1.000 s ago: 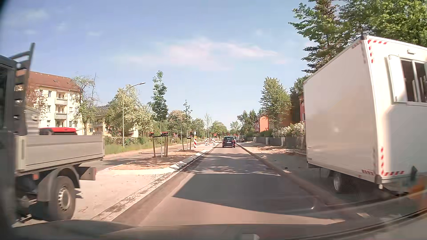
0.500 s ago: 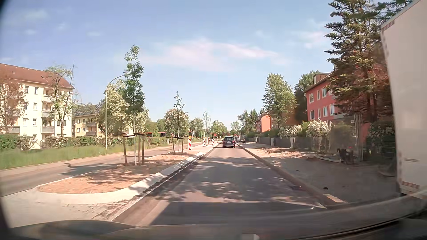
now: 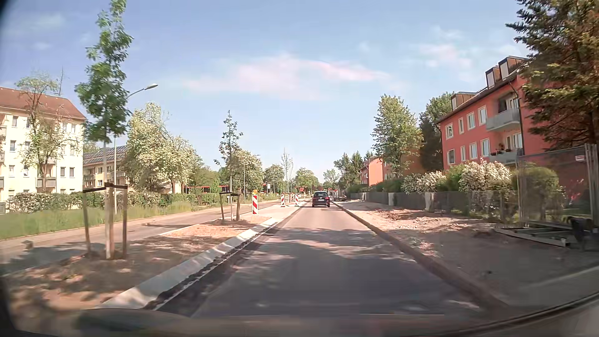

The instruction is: Follow the waypoints while adhering to traffic rules and regulations

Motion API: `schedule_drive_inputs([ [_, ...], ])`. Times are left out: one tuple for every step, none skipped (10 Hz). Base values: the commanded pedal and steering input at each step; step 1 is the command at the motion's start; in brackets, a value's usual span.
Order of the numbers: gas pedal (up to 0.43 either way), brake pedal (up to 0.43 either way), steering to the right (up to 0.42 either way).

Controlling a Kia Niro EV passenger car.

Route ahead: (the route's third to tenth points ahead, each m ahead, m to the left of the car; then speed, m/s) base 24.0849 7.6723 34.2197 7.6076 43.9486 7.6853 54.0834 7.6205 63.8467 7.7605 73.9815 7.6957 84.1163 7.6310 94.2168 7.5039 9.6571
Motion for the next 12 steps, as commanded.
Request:
schedule_drive_inputs([
  [0.098,0.0,-0.001],
  [0.098,0.0,-0.001],
  [0.098,0.0,-0.001],
  [0.098,0.0,-0.001],
  [0.098,0.0,-0.001],
  [0.098,0.0,-0.001],
  [0.098,0.0,-0.001],
  [0.098,0.0,-0.001],
  [0.098,0.0,-0.001],
  [0.098,0.0,-0.001],
  [0.098,0.0,-0.001],
  [0.098,0.0,-0.001],
])
